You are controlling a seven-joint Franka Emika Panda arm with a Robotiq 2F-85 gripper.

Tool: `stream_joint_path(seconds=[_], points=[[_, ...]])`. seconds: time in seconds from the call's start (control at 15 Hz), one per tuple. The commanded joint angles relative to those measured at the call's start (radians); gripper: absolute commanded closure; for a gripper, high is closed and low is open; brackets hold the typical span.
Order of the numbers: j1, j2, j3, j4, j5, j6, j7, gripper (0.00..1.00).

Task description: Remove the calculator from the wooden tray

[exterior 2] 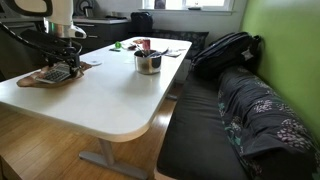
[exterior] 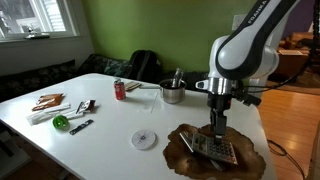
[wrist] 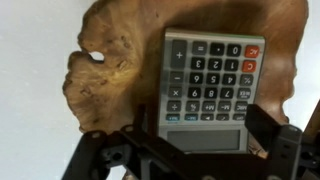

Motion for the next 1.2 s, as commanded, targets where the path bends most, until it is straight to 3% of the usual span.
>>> stream_joint_path(seconds=[0.0,0.4,0.8,1.13], points=[[-0.058,-0.005,0.042,-0.015,-0.011,-0.033,0.005,0.0],[-0.072,0.013,0.074,-0.016,-0.019,-0.032,0.004,0.0],[-0.077,0.014,0.063,-0.036,-0.065,-0.031,0.024,0.0],[-0.133,0.045,0.086,-0.027,-0.004,-0.022,-0.028,0.0]])
